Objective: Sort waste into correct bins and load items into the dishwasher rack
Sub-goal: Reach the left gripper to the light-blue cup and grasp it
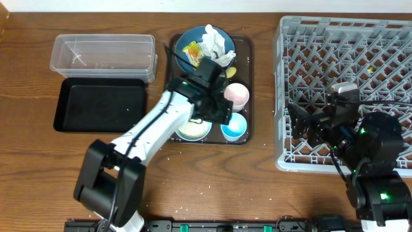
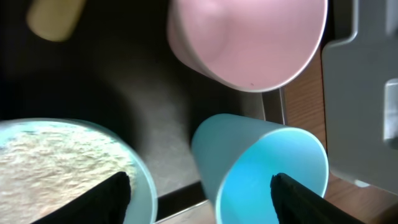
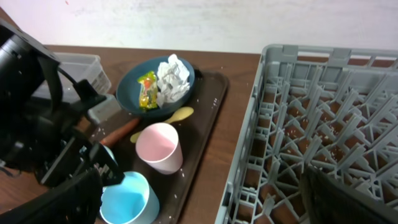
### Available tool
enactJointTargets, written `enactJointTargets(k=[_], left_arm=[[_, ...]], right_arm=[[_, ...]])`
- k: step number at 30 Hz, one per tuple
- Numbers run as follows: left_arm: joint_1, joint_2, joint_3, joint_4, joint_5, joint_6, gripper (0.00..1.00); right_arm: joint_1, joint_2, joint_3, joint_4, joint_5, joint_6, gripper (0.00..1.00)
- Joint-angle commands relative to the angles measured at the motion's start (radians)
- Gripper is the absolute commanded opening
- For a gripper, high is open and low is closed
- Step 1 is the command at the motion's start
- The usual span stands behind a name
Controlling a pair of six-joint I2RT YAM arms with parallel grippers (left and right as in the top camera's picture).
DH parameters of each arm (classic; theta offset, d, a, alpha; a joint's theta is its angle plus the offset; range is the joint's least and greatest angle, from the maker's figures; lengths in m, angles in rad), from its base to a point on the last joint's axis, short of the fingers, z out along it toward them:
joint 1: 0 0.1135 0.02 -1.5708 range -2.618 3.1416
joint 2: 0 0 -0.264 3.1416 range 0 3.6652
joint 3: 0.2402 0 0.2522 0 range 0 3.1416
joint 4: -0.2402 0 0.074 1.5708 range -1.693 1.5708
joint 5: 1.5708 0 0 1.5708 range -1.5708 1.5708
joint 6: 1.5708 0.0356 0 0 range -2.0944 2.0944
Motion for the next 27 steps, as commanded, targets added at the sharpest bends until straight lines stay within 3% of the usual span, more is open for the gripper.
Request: enactJointTargets(k=[1, 5, 8, 17, 23, 27], left_arm=[[-0.032, 0.020, 0.014, 0.002, -0.074, -0.024, 0.71], [-0.044, 0.024, 0.014, 0.002, -0.124, -0.025, 0.62], [-0.044, 0.026, 0.014, 0.002, -0.124, -0.025, 0.47], [-0.071, 0.060, 0.014, 0.002, -0.124, -0.024, 0.38], [-0.070, 0.058, 0.014, 0.002, -0.124, -0.024, 0.07], [-0.053, 0.023, 0.015, -0.003, -0.097, -0.025, 0.06]], right_arm=[[0.009, 0.010, 0.023, -0.005, -0.010, -0.013, 0.99], [0.008, 0.012, 0.023, -0.013, -0.010, -0.013, 0.99], [0.008, 0.012, 0.023, -0.012, -0.010, -0.013, 0.99], [0.008, 0.013, 0.023, -0.012, -0.010, -0.013, 0.98], [0.008, 0.013, 0.023, -0.014, -0.010, -0.013, 0.97], [0.008, 0.013, 0.023, -0.011, -0.010, -0.013, 0.97]])
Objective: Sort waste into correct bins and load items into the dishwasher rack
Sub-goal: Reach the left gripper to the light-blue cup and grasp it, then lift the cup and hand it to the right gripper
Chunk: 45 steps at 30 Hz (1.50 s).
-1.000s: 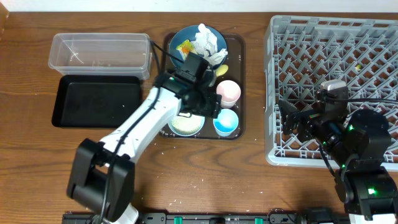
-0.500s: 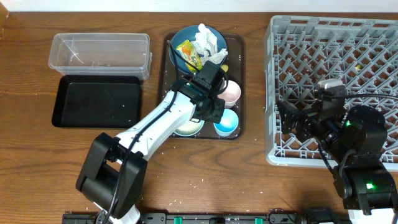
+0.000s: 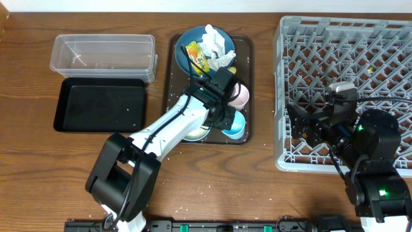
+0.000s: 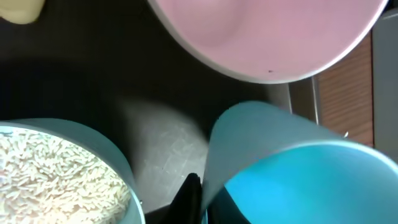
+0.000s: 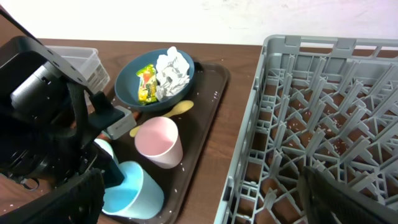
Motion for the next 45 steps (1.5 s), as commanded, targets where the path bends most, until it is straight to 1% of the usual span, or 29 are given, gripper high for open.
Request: enactJointTargets(k=[1, 5, 11, 13, 17, 19, 22, 27, 30, 33, 37, 41, 45], left_arm=[[0.023, -0.051, 0.015, -0.006, 0.036, -0.002, 0.06], [0.088, -0.147, 0.015, -0.028, 0.188, 0.000, 0.06], [0.243, -0.283, 0.015, -0.053, 0.456, 0.022, 0.06], [0.296, -0.314, 0.015, -0.056, 0.561, 0.043, 0.06], [0.375, -0.339, 0.015, -0.056, 0.745, 0.063, 0.06], [0.404, -0.338, 0.014, -0.060, 0.848, 0.090, 0.06], [0.419, -0.338, 0.014, -0.063, 0.943, 0.111, 0.06], [0.438, -0.338, 0.014, -0.062, 1.032, 0.121, 0.06], [0.448, -0.337, 0.014, -0.053, 1.074, 0.121, 0.06], [0.450, -0.336, 0.014, -0.043, 1.114, 0.121, 0.06], [0.450, -0.336, 0.014, -0.039, 1.162, 0.121, 0.06], [0.450, -0.336, 0.014, -0.036, 1.174, 0.120, 0.06], [0.450, -0.336, 0.014, -0.037, 1.178, 0.120, 0.07]], right_arm=[[0.008, 0.000, 0.023, 0.001, -0.007, -0.013, 0.97], [0.009, 0.000, 0.023, 0.002, -0.008, -0.011, 0.96], [0.009, 0.038, 0.023, 0.064, -0.036, 0.093, 0.99], [0.009, 0.066, 0.023, 0.118, -0.103, 0.122, 0.99], [0.021, 0.150, 0.023, 0.287, -0.311, 0.127, 0.99], [0.037, 0.208, 0.023, 0.380, -0.398, 0.127, 0.99], [0.062, 0.283, 0.023, 0.470, -0.487, 0.126, 0.98], [0.092, 0.395, 0.023, 0.596, -0.686, 0.114, 0.93], [0.104, 0.450, 0.023, 0.694, -0.813, 0.115, 0.92], [0.126, 0.488, 0.023, 0.775, -0.893, 0.115, 0.93], [0.170, 0.524, 0.023, 0.821, -0.905, 0.115, 0.95], [0.218, 0.544, 0.023, 0.872, -0.905, 0.115, 0.95], [0.245, 0.547, 0.023, 0.928, -0.904, 0.117, 0.90]])
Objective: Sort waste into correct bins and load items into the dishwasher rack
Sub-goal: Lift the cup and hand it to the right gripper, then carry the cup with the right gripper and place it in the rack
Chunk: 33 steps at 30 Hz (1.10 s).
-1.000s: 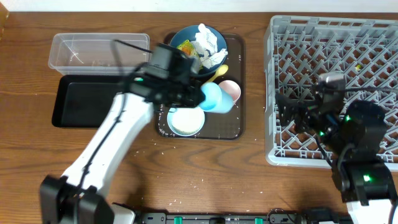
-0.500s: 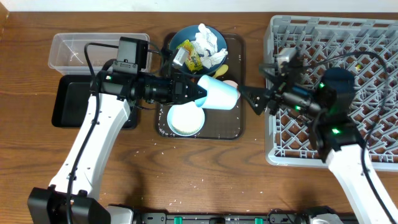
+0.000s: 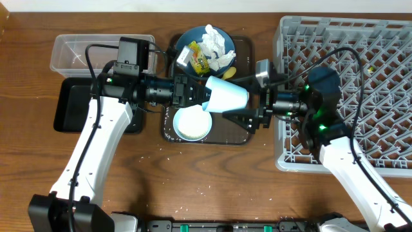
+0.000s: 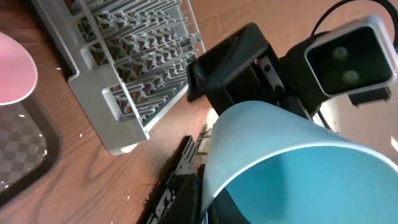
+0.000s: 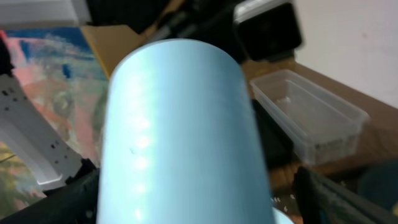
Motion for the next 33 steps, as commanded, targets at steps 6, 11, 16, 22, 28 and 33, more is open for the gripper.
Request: enactJointTargets(k=[6, 11, 16, 22, 28, 33], left_arm=[[0.001, -0.003, 0.014, 0.000, 0.042, 0.024, 0.07], [0.001, -0.003, 0.014, 0.000, 0.038, 0.024, 0.29], [0.001, -0.003, 0.014, 0.002, 0.038, 0.024, 0.46], [0.010, -0.003, 0.014, 0.040, -0.001, 0.024, 0.50], [0.036, -0.003, 0.014, 0.041, -0.171, 0.024, 0.54], [0.035, -0.003, 0.014, 0.037, -0.419, 0.024, 0.54]], right_arm=[[0.022, 0.004, 0.014, 0.096, -0.023, 0.055, 0.75], [0.020, 0.004, 0.014, 0.102, -0.024, 0.067, 0.61], [-0.019, 0.003, 0.014, 0.108, -0.023, 0.133, 0.45], [-0.163, -0.001, 0.014, 0.075, -0.023, 0.254, 0.38], [-0.349, -0.021, 0.014, -0.173, -0.006, 0.257, 0.35], [-0.453, -0.068, 0.015, -0.429, 0.091, 0.183, 0.37]])
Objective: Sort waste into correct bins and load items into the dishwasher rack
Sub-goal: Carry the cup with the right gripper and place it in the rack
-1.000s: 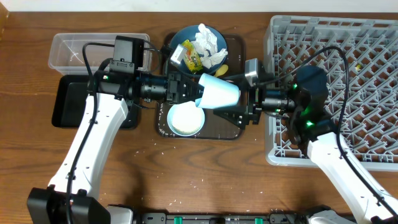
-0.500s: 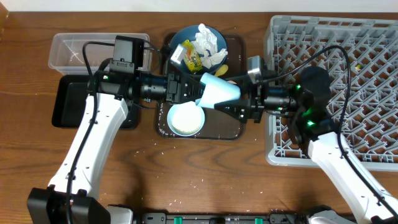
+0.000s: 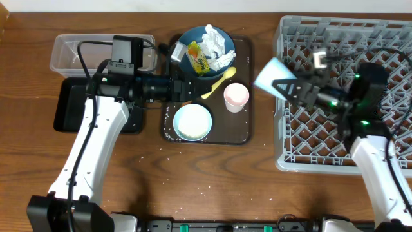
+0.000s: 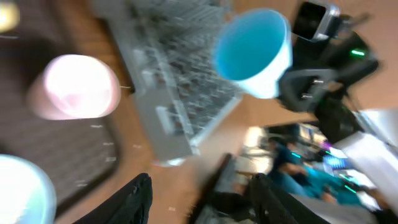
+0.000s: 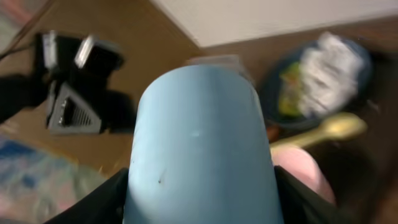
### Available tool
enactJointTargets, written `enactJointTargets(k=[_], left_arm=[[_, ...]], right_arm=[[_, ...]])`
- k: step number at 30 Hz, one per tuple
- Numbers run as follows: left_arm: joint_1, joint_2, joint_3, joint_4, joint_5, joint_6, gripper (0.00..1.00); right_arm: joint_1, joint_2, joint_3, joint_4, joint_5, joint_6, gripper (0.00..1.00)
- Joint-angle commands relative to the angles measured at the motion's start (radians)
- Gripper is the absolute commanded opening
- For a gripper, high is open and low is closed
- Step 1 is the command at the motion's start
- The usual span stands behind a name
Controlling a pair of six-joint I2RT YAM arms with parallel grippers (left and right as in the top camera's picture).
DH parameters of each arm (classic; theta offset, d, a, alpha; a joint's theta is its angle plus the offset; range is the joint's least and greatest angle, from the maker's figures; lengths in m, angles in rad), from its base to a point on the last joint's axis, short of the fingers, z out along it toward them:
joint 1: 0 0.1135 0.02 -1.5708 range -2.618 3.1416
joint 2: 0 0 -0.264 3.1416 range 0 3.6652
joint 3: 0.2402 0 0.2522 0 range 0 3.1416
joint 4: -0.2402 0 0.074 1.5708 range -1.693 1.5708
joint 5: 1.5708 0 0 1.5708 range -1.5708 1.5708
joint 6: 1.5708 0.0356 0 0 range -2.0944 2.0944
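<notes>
The light-blue cup (image 3: 271, 73) lies on its side in the air at the left edge of the grey dishwasher rack (image 3: 360, 96), with my right gripper (image 3: 293, 87) shut on it. It fills the right wrist view (image 5: 202, 143), a black finger on either side of it. In the left wrist view the cup (image 4: 252, 50) shows its open mouth. My left gripper (image 3: 185, 88) is open and empty over the left part of the brown tray (image 3: 248, 129); its fingers (image 4: 135, 199) stand wide apart. The pink cup (image 3: 236, 96) stands on the tray.
On the tray are a bowl of rice (image 3: 192, 122), a yellow spoon (image 3: 219, 80) and a blue plate (image 3: 193, 38) with crumpled paper and a wrapper. A clear bin (image 3: 103, 55) and a black bin (image 3: 100, 106) sit at the left.
The blue cup was in my left gripper above the tray with the right gripper at its base. Now the left gripper is open and the right one holds the cup by the rack's left edge.
My left gripper stood open over the blue cup on the tray, then shut on its rim. It then held the cup sideways above the tray, facing the right gripper. Now the right gripper has the cup by the rack, and the left is empty.
</notes>
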Motion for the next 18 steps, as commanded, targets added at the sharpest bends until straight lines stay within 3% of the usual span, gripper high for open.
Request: enactJointTargets(k=[1, 6, 11, 18], left_arm=[[0.004, -0.003, 0.014, -0.005, -0.259, 0.009, 0.54], [0.004, -0.003, 0.014, -0.048, -0.501, 0.009, 0.55], [0.004, -0.003, 0.014, -0.115, -0.711, 0.009, 0.55], [0.004, -0.003, 0.007, -0.190, -0.909, 0.009, 0.55]], right_arm=[[-0.050, -0.065, 0.014, -0.111, 0.084, -0.052, 0.38], [-0.050, -0.146, 0.098, -0.478, 0.359, -0.185, 0.39], [-0.007, -0.178, 0.304, -0.846, 0.754, -0.261, 0.39], [0.073, -0.153, 0.462, -1.071, 1.057, -0.258, 0.41]])
